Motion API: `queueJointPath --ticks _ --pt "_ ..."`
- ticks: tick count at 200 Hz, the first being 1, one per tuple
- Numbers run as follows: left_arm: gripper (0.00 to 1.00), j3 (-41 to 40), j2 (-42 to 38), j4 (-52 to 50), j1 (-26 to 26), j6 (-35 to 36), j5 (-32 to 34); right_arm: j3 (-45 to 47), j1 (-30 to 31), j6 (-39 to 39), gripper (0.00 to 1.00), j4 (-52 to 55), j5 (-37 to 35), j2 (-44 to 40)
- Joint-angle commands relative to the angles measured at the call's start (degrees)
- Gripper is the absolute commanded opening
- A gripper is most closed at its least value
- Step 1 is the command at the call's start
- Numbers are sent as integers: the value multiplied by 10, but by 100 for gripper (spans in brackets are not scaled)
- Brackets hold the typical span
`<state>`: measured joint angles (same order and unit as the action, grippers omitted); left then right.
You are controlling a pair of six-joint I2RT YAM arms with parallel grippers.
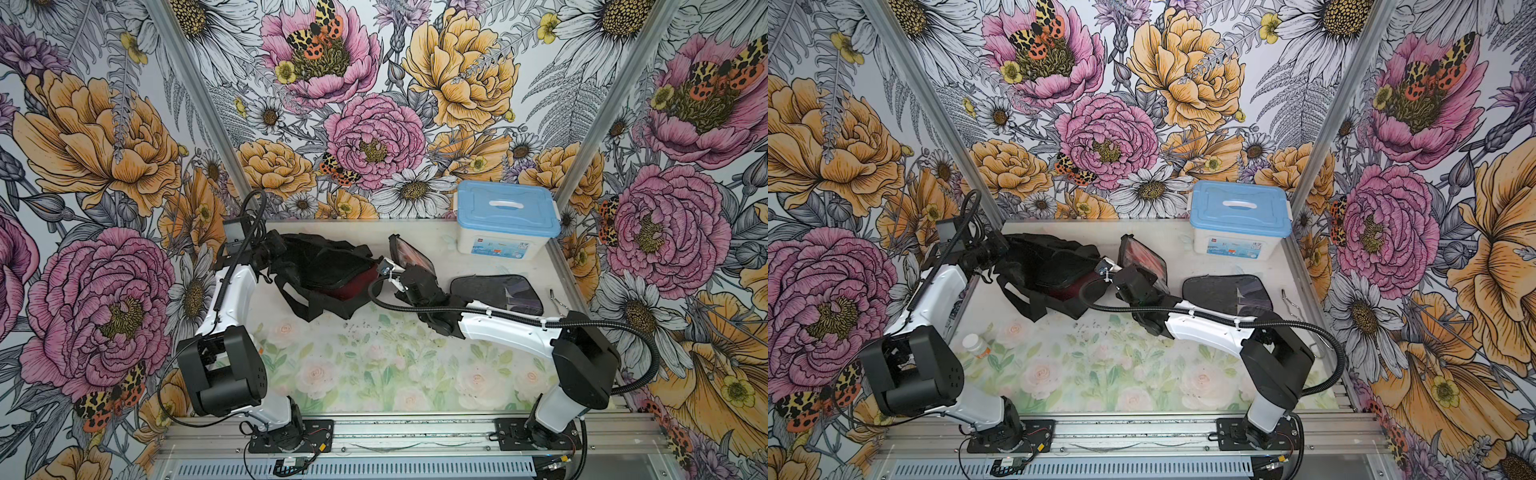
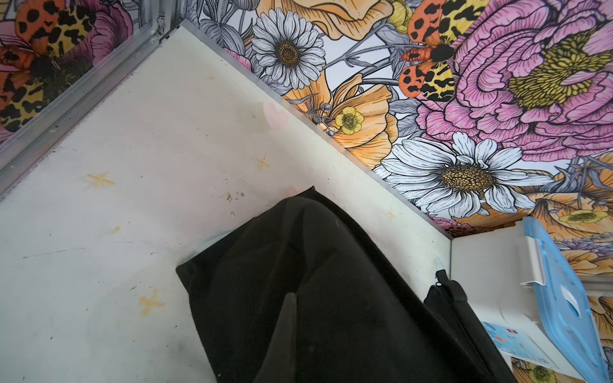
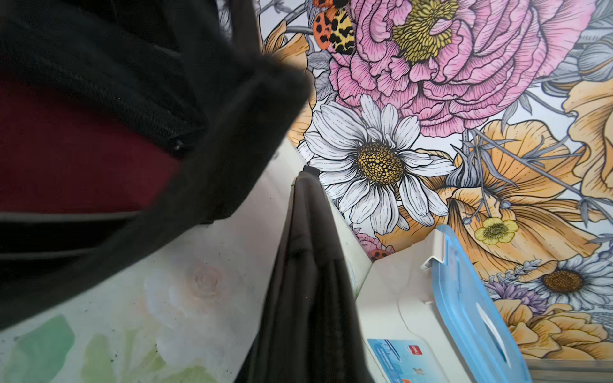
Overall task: Remove the ping pong set from the canvas bag
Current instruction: Place the ping pong set at the center of the board.
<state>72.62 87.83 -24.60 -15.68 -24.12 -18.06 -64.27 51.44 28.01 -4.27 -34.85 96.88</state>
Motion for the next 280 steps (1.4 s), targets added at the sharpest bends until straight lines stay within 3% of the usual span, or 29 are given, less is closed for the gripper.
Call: queueJointPath --ticks 1,80,149,280 --pt "0 -17 18 -11 -17 -5 38 10 1 64 0 -98 -49 11" --pt "0 -20 17 -11 -18 -4 38 78 -16 128 0 -265 -54 82" --pt "0 -22 18 -10 -19 -5 37 170 -20 108 0 -426 -59 35" --pt "0 -21 30 4 -20 -26 4 189 4 112 0 -378 -42 101"
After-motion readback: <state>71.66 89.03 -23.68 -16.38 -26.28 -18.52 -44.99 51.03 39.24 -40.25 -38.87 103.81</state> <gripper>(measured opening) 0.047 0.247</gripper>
